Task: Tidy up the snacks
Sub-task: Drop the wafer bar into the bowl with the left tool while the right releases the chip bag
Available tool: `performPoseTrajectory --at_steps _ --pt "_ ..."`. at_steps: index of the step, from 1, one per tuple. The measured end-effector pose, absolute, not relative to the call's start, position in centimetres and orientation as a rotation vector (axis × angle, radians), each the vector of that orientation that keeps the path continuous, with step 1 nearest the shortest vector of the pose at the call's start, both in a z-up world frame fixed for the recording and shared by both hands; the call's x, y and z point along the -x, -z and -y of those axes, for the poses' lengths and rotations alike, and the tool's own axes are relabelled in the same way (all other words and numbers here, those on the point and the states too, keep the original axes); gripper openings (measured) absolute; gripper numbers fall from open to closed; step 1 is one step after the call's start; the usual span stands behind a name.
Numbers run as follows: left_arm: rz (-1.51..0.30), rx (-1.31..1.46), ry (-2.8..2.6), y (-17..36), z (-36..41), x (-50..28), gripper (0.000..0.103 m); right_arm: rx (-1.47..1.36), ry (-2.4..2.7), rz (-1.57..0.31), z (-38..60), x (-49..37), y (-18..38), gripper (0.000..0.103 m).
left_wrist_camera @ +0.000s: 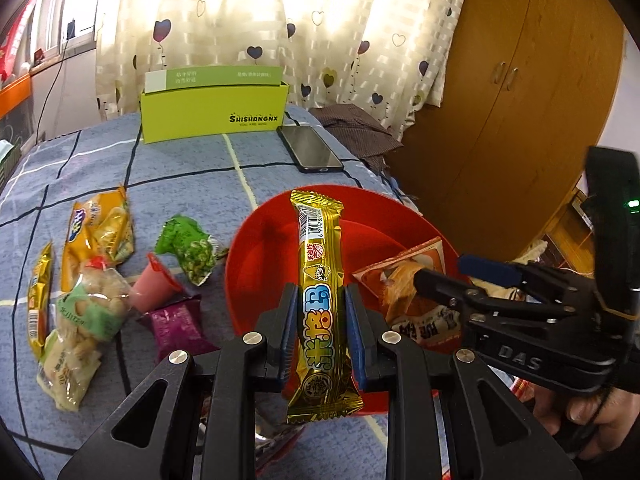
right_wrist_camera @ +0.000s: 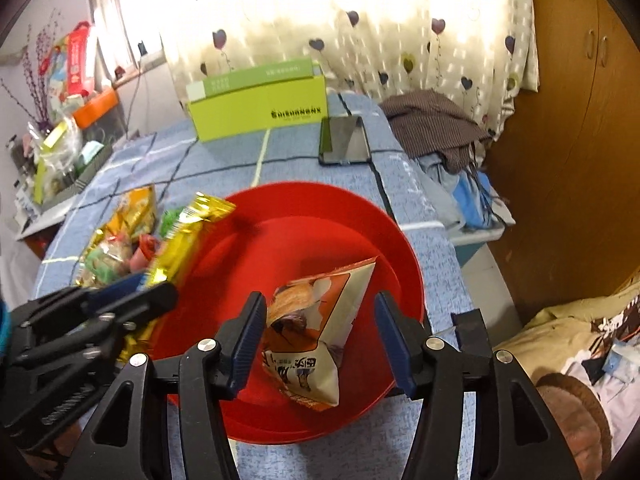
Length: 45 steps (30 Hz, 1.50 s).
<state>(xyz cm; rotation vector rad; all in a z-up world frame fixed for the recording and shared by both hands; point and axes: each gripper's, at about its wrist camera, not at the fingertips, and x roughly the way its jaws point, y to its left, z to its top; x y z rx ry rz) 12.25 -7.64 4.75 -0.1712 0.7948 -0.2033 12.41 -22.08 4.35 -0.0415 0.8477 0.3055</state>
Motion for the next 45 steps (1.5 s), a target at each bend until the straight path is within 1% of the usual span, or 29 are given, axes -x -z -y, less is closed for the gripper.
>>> performPoseTrajectory --at_steps 16,18,20,25,31,45 --pt "-0.896 0.178 0.231 -1.8 9.7 -14.7 0.024 0.002 -0.354 -0.820 22.1 -12.0 -5.1 0.056" --pt "-0.895 0.175 0.233 -1.8 9.7 -14.7 0.027 0.000 -0.356 -0.814 22.1 -11.9 -5.3 0.056" --pt "-0.888 0.178 0.244 -2.1 9.6 -14.5 0.035 -0.005 -0.357 -0.805 22.1 -11.8 -5.4 0.056" --pt "-0.819 0.187 0.229 -4.0 7.9 -12.4 0.035 0.003 -0.392 -0.771 21.5 -11.2 -6.1 0.056" --pt "-0.779 0.189 0.172 -5.2 5.2 -10.5 0.035 0.040 -0.464 -0.748 19.7 -10.2 -6.6 0.056" --pt "-0.788 0.218 0.053 -4.5 0.5 -7.5 0.035 0.106 -0.580 -0.749 16.4 -8.8 -6.4 0.056"
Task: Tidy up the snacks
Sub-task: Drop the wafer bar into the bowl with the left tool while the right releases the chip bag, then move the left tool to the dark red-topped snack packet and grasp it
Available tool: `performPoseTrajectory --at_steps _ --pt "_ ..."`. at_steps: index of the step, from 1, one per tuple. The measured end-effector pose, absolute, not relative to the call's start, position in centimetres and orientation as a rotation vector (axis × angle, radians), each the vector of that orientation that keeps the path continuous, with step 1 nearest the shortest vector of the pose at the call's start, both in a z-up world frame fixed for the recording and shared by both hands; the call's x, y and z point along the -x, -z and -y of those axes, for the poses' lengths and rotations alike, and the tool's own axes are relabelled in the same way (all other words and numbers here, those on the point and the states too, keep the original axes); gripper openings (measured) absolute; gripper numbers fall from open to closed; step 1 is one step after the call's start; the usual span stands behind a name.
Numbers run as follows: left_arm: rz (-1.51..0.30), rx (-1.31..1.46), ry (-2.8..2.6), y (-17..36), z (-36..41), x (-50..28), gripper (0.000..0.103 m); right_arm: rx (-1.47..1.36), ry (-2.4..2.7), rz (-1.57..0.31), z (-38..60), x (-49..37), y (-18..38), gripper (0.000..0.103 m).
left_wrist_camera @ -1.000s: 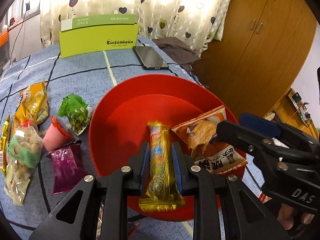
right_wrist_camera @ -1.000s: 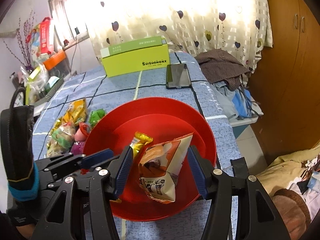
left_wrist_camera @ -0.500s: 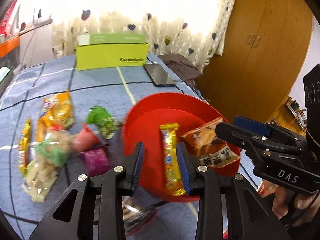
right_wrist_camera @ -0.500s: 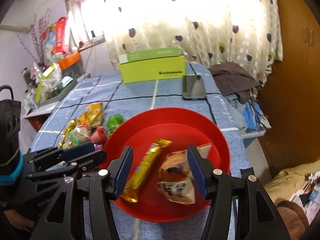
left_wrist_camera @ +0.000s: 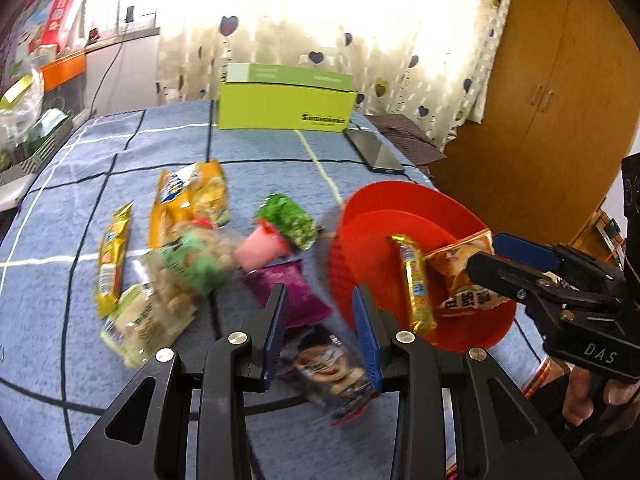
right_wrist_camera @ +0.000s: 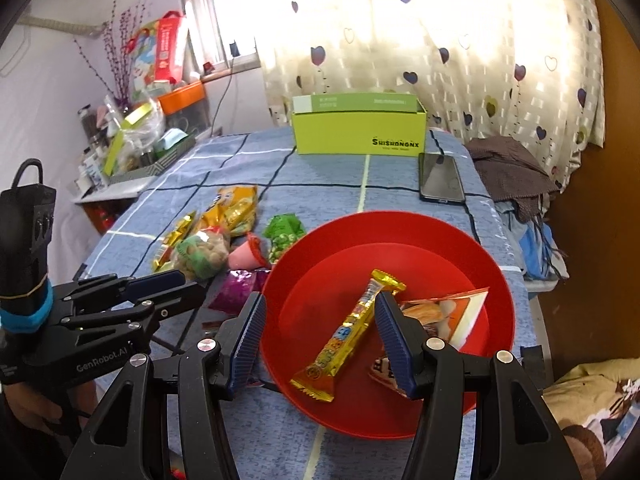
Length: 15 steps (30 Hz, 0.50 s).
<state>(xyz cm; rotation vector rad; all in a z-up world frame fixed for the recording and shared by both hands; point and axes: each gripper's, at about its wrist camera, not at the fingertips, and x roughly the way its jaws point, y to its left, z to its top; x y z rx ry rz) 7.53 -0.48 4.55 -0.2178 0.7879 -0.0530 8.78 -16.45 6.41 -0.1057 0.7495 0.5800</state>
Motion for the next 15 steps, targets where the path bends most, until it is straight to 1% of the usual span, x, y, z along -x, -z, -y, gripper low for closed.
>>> performPoseTrajectory --at_steps 15 --pt "-0.835 0.268 0.046 -2.7 -1.0 -6.0 0.035 0.143 -0.629 -0.735 14.6 -7.9 -6.3 0.056"
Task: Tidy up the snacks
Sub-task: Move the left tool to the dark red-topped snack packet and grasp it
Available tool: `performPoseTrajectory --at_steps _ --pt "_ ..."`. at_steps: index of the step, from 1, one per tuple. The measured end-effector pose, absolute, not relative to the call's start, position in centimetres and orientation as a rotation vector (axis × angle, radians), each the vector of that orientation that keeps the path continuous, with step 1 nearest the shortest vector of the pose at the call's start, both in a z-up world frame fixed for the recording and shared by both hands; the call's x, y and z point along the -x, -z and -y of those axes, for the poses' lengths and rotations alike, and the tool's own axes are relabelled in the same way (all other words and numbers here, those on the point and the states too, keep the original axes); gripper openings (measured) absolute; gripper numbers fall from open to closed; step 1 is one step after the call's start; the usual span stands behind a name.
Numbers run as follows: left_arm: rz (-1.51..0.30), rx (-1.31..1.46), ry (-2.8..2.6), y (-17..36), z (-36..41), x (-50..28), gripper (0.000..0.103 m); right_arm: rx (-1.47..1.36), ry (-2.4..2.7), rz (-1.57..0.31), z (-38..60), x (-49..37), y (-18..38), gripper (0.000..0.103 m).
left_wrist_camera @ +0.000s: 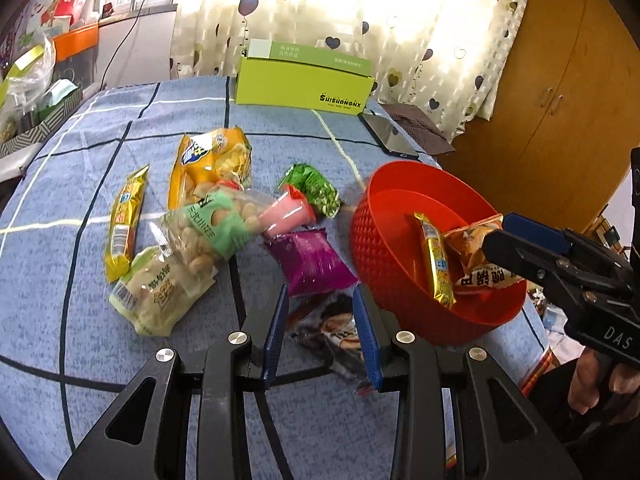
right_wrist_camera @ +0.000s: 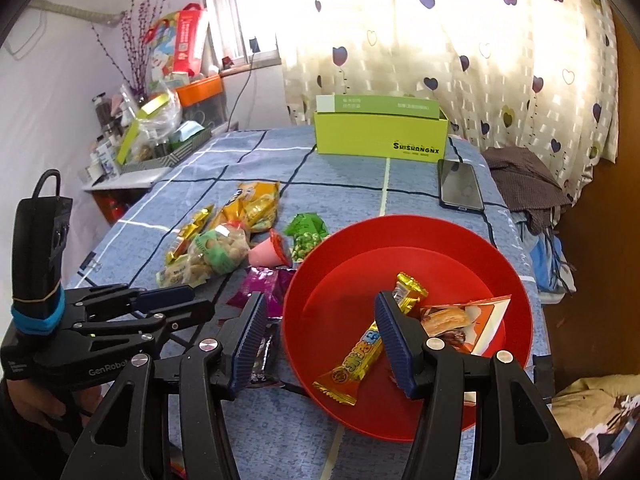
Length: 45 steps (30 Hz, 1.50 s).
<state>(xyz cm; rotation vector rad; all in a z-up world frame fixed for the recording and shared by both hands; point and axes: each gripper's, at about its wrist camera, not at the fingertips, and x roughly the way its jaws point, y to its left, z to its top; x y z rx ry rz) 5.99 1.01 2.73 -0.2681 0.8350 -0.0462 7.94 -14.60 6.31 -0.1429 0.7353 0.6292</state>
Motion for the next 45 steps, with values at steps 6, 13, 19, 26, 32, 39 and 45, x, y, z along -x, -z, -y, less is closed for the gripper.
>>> performPoseTrajectory --at_steps 6,13,19,26,32,39,45 --pt "-0.843 0.273 0.033 -2.4 -1.5 -5.6 0.035 0.172 -0.670 -0.727 13.6 -7.3 -6.2 0.055" --pt "-0.875 0.280 0.058 -1.4 -1.2 -5.2 0.035 0.198 -0.673 -0.727 13.1 -6.9 -5.8 0.054" --pt "-0.904 0.301 0.100 -0.7 -0.2 -5.0 0.035 0.198 -0.656 -0.727 13.4 -7.0 -5.7 0.054" --pt "-0.936 0.286 0.145 0.2 1.8 -5.2 0.043 0.193 -0.653 -0.726 13.8 -7.0 -5.7 0.054" --pt "-0.940 0.261 0.136 0.7 1.8 -5.4 0.051 0.192 -0.654 -0.726 13.9 -7.0 -5.7 0.054" --pt "-0.920 0.255 0.011 0.4 -1.3 -4.5 0.051 0.194 -0.655 -0.725 13.8 -7.0 -5.7 0.054" --pt "-0.899 0.274 0.023 -0.2 -1.1 -4.8 0.051 0.194 -0.653 -0.724 13.9 -7.0 -5.9 0.054"
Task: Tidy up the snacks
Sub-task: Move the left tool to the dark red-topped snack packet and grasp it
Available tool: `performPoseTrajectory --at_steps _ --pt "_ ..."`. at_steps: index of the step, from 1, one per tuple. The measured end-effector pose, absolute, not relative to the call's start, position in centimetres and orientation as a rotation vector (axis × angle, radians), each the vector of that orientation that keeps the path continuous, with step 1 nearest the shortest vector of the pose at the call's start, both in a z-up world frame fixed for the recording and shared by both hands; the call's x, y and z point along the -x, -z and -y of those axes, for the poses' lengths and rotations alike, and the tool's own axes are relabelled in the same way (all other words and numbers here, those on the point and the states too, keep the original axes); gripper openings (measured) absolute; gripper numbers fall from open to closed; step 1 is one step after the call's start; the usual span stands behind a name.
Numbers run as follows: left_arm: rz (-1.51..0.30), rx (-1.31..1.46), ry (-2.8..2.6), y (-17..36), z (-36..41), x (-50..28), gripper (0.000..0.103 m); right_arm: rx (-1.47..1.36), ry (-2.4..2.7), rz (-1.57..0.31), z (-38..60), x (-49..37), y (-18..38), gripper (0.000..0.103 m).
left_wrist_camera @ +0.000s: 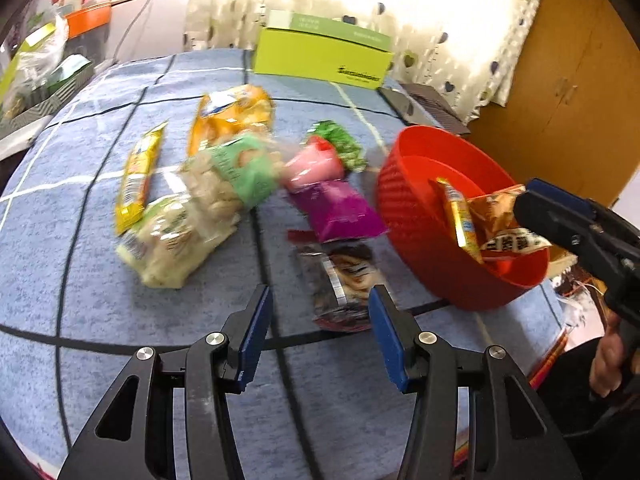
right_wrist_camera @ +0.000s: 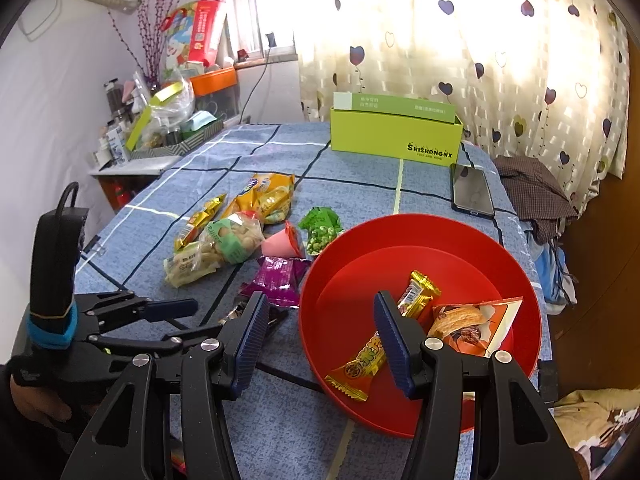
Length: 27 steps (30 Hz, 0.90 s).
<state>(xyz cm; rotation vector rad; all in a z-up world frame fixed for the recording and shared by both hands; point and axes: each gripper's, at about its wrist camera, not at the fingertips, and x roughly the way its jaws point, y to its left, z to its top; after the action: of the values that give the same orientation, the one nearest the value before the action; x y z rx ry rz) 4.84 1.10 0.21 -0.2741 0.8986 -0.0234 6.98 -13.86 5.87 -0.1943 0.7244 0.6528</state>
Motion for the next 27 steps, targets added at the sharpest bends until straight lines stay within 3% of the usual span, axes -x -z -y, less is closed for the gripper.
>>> performPoseTrajectory --at_steps 17,21,27 --pt "-0.919 0.132 0.034 1.5 1.7 -6.3 0.051 0.200 -0.653 -0.727 13.5 -7.0 -5.9 0.054" --pt "-0.903 0.132 0.033 1.4 1.1 -5.1 0.043 0.205 -0.652 -0.728 13.2 -7.0 -5.7 0.054" --pt "-0.886 0.144 0.015 1.0 -0.2 -3.8 0.039 0.204 -0.656 -0.723 12.7 -7.0 -5.6 0.054"
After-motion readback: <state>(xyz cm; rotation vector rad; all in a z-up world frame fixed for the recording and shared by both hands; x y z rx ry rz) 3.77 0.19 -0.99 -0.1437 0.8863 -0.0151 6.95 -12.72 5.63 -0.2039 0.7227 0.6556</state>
